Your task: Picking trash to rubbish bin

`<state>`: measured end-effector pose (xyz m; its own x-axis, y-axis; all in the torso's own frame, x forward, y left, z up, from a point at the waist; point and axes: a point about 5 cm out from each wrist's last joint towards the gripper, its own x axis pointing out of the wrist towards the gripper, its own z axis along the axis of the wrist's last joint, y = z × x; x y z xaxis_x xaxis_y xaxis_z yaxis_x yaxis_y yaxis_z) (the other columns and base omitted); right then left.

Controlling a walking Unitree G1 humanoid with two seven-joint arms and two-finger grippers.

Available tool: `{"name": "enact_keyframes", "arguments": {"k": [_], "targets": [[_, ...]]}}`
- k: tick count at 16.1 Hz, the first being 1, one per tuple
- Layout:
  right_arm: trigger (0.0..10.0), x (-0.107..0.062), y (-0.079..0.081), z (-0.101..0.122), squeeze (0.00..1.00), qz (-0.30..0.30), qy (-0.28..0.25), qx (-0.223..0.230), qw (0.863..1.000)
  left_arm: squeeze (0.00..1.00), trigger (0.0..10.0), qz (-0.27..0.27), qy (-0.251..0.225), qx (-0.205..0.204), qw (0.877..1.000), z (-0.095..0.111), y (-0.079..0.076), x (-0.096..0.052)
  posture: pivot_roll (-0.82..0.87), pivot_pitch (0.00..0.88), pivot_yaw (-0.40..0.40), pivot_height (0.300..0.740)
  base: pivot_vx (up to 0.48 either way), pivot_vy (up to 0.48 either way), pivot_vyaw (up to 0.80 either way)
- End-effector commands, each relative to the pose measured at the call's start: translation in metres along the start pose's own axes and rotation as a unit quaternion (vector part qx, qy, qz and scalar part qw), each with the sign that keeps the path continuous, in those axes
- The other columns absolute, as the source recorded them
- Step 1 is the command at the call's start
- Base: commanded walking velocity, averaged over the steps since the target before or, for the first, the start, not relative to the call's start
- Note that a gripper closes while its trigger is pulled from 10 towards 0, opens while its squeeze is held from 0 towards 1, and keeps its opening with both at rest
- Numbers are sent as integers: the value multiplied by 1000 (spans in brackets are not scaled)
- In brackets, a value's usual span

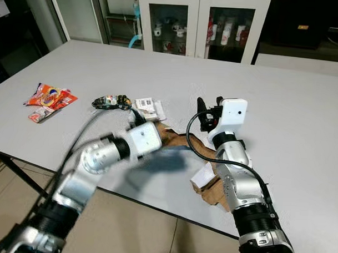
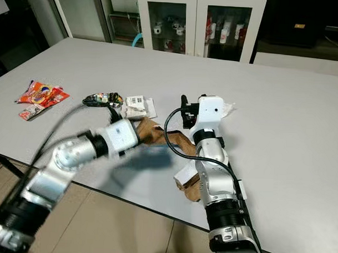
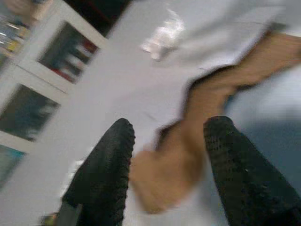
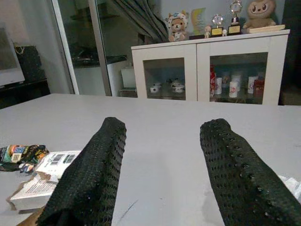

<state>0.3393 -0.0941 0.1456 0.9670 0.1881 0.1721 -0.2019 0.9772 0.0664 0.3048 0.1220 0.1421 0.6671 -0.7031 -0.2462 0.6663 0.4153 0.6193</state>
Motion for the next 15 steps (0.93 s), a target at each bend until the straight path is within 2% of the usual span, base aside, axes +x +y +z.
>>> {"name": "enact_keyframes", "arguments": {"k": [1,3,4,5,7,9,10,11,13,15], "targets": [[10000,-1,2,-4,0,0,7,2,1000,1000,10000,-27,-2,-2,1000,2,-1,-2,53,0,104,740,0,0,0],[10000,-2,3,-6,0,1,10,3,1000,1000,10000,-63,11,3,998,-5,-7,-3,54,0,109,740,0,0,0],[10000,-2,4,-6,0,2,12,2,1000,1000,10000,-92,40,33,994,-14,-13,-6,52,0,111,740,0,0,0],[10000,-2,4,-6,0,2,12,2,1000,1000,10000,-100,50,46,993,-17,-15,-6,50,0,112,740,0,0,0],[10000,-1,4,-6,0,1,12,2,1000,1000,10000,-100,62,46,992,-21,-14,-8,53,0,108,740,0,0,0],[10000,0,4,-6,0,2,14,2,1000,1000,10000,-73,67,56,993,-20,-9,-4,58,0,106,740,0,0,0],[10000,0,4,-6,0,3,14,2,1000,180,10000,-71,67,79,992,-21,-8,-3,58,0,105,740,0,0,0],[10000,1,4,-5,0,3,14,2,1000,0,10000,-55,72,90,992,-22,-5,-1,58,0,102,740,0,0,0],[10000,2,3,-4,0,2,12,2,1000,0,10000,-9,73,102,992,-20,1,8,60,0,95,740,0,0,0],[10000,3,2,-3,0,1,12,1,1000,0,10000,0,66,94,993,-20,-4,17,61,0,87,740,0,0,0]]}}
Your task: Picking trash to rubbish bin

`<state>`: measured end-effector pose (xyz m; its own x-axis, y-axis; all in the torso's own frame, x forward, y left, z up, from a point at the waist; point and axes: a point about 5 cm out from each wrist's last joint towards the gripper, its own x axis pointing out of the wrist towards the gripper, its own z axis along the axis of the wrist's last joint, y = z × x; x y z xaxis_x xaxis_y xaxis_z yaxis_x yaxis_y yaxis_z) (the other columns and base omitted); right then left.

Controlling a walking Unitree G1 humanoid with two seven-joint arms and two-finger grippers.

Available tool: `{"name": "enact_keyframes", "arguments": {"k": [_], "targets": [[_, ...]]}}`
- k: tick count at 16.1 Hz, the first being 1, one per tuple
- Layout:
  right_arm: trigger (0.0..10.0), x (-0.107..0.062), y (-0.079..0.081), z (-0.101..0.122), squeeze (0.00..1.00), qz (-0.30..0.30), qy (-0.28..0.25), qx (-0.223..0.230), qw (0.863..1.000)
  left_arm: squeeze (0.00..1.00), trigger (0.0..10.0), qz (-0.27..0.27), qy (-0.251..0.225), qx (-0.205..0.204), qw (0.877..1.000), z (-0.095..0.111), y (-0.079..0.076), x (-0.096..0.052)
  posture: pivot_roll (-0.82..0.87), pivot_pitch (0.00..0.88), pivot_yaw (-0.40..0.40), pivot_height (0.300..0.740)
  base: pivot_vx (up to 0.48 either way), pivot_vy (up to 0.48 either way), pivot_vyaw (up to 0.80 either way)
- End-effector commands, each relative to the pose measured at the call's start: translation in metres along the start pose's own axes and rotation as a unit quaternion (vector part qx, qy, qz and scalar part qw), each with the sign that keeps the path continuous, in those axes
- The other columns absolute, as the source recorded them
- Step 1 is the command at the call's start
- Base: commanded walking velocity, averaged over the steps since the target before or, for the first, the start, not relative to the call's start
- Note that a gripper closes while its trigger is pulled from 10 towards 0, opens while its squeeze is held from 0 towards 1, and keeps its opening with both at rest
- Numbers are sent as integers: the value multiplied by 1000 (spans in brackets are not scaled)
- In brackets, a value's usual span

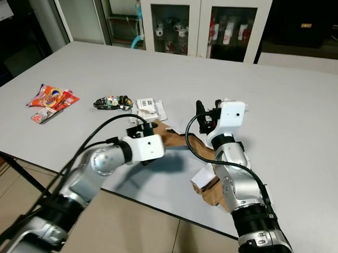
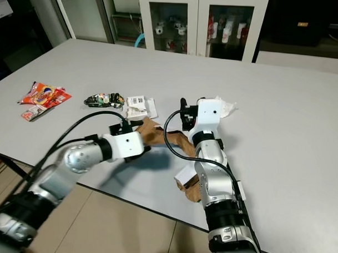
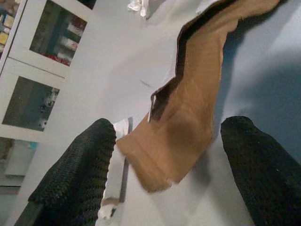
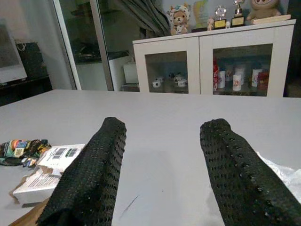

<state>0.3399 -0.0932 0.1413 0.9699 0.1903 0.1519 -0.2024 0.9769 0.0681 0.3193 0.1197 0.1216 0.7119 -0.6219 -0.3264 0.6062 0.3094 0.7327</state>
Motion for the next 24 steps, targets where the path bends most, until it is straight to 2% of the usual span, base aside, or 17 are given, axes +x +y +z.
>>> {"name": "enact_keyframes", "arguments": {"k": [1,3,6,8,11,16,19,24], "targets": [[10000,3,2,2,0,1,2,0,1000,0,10000,-2,3,6,1000,-1,-2,2,61,0,87,740,0,0,0],[10000,5,0,4,0,1,0,-1,1000,0,10000,-4,-5,-10,1000,-1,-10,12,62,0,81,740,0,0,0],[10000,6,-1,5,0,-1,-1,-2,1000,0,10000,-1,-12,-24,1000,-2,-13,18,59,0,81,740,0,0,0],[10000,6,-1,6,0,-2,-3,-3,1000,0,10000,0,-6,-7,1000,-2,-13,22,55,0,81,740,0,0,0],[10000,7,-2,7,0,-3,-4,-3,1000,0,10000,-7,18,65,998,-6,-15,31,50,0,83,740,0,0,0],[10000,7,-2,8,0,-4,-6,-3,1000,0,10000,-13,29,96,995,-6,-22,41,48,0,85,740,0,0,0],[10000,7,-2,9,0,-4,-8,-2,1000,0,10000,13,23,126,992,3,-26,54,40,0,88,740,0,0,0],[10000,6,-3,10,0,-8,-13,-2,1000,0,10000,73,14,141,987,15,-30,67,33,0,90,740,0,0,0]]}}
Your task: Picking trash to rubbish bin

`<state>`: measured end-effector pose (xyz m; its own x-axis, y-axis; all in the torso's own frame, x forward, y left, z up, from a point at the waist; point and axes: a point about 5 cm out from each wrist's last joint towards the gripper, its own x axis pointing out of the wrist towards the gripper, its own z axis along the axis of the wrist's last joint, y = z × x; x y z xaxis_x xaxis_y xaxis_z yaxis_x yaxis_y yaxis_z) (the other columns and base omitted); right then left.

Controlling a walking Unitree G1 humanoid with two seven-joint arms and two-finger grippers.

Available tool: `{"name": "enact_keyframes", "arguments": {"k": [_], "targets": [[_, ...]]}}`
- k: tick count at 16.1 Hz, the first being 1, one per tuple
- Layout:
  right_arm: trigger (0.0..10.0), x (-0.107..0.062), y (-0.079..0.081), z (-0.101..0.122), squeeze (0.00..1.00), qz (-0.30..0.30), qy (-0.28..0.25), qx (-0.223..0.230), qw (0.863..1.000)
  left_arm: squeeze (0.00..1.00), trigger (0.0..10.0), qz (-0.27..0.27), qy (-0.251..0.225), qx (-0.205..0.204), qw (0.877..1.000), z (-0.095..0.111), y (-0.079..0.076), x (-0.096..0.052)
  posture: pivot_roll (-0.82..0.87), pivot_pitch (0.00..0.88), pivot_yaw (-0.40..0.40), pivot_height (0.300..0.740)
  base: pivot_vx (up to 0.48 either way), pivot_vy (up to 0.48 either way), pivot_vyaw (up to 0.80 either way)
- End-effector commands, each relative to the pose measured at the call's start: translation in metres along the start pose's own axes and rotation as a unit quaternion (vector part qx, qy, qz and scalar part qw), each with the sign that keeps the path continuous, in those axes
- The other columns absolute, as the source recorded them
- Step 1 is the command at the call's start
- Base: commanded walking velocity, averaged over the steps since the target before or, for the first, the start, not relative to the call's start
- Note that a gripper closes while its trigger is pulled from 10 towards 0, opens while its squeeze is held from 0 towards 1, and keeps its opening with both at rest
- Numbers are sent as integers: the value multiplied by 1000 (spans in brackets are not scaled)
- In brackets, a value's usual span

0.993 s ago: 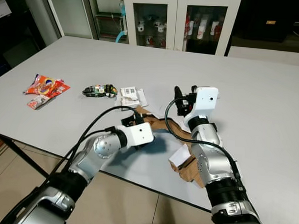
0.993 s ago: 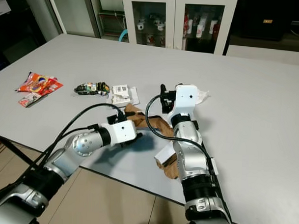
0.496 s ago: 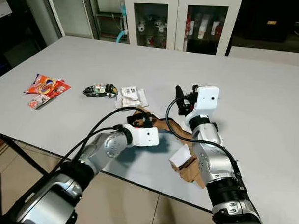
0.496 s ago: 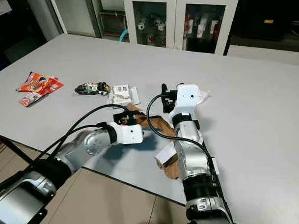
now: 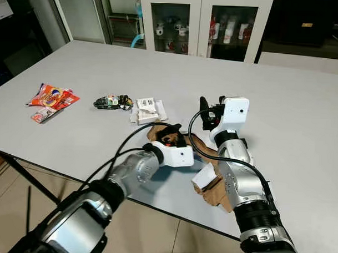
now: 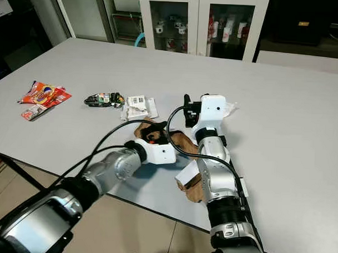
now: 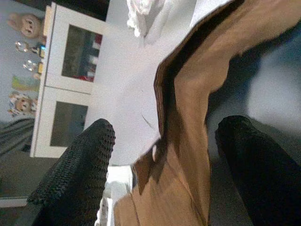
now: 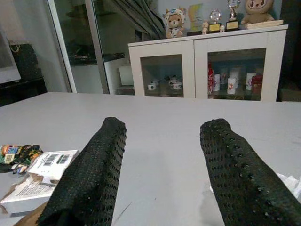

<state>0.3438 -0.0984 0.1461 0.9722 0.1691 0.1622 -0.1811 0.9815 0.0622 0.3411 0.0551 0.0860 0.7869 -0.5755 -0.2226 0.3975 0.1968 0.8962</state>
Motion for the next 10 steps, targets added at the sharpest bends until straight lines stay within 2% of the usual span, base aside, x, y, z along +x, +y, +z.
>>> {"name": "enact_keyframes", "arguments": {"k": [1,6,8,9,10], "targets": [[10000,2,3,6,0,3,-8,4,1000,0,10000,9,6,19,1000,-1,0,2,30,0,92,740,0,0,0],[10000,2,4,7,0,2,-12,7,1000,0,10000,12,17,37,999,-6,-8,1,19,0,100,740,0,0,0],[10000,2,4,7,0,1,-13,7,1000,0,10000,13,32,48,998,-15,-11,-3,15,0,102,740,0,0,0],[10000,1,4,7,0,1,-15,8,1000,0,10000,20,47,66,996,-23,-10,-7,13,0,103,740,0,0,0],[10000,1,4,7,0,0,-16,9,1000,0,10000,35,71,66,995,-33,-7,-11,9,0,106,740,0,0,0]]}}
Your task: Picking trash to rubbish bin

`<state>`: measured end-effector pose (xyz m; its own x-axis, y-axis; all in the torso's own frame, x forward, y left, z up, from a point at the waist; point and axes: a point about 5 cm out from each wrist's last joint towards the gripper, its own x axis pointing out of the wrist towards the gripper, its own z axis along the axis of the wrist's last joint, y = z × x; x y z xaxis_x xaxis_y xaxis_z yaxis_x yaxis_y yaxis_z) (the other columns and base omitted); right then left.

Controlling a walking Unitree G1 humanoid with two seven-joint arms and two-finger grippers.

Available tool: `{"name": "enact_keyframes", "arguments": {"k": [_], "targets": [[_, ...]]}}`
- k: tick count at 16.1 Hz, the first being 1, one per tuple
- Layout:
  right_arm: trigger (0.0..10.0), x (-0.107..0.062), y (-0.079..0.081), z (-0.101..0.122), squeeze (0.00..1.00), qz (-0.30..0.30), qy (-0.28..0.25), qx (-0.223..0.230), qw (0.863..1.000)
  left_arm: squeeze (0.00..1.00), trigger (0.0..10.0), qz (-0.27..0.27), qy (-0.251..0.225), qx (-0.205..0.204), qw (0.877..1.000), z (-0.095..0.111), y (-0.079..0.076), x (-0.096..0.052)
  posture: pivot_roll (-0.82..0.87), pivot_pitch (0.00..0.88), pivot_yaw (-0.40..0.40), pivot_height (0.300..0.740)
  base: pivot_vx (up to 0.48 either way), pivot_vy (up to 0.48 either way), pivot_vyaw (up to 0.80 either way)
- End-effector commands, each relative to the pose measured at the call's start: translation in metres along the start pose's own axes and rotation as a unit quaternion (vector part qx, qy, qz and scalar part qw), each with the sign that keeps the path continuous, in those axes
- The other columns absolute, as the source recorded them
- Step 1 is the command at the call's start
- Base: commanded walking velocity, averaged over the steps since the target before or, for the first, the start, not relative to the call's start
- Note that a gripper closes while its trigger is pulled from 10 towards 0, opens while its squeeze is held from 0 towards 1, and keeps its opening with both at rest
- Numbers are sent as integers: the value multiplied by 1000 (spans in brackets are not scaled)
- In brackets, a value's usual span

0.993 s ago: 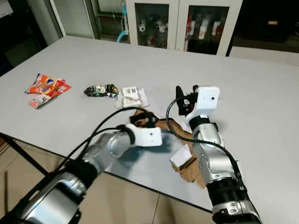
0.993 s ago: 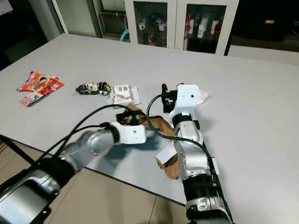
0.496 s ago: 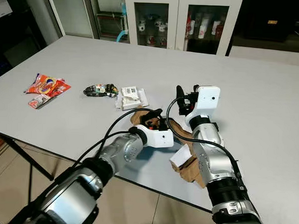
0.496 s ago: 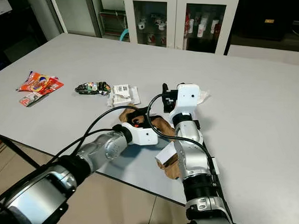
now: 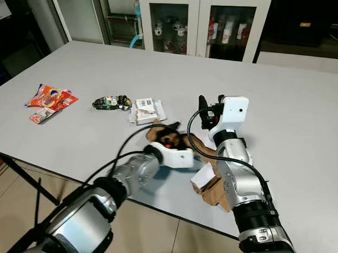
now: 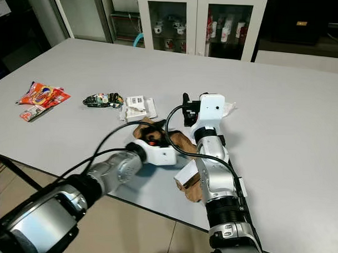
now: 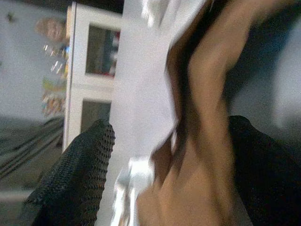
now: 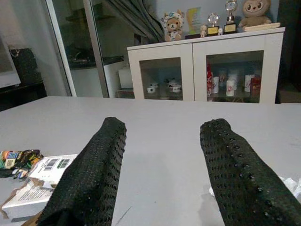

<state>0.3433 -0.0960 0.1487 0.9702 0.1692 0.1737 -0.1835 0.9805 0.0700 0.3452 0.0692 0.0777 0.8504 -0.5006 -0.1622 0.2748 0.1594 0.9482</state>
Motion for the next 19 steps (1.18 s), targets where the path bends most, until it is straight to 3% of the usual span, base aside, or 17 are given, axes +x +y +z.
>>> {"name": "enact_keyframes", "arguments": {"k": [1,3,8,12,16,19], "targets": [[10000,0,1,5,0,-1,-11,5,1000,0,10000,-6,45,14,999,-21,-4,-8,7,0,106,740,0,0,0],[10000,-1,2,4,0,-2,-11,6,1000,0,10000,39,93,0,995,-44,12,-14,7,0,105,740,0,0,0],[10000,-1,2,5,0,0,-11,7,1000,0,10000,97,105,-34,989,-58,39,-16,15,0,96,740,0,0,0],[10000,0,1,6,0,-2,-11,6,1000,0,10000,91,58,-129,986,-48,36,-15,14,0,93,740,0,0,0],[10000,1,1,6,0,-1,-11,6,1000,0,10000,59,20,-156,986,-38,28,-15,15,0,94,740,0,0,0],[10000,0,2,5,0,1,-8,5,1000,0,10000,5,-9,-196,981,-33,18,-18,11,0,99,740,0,0,0]]}}
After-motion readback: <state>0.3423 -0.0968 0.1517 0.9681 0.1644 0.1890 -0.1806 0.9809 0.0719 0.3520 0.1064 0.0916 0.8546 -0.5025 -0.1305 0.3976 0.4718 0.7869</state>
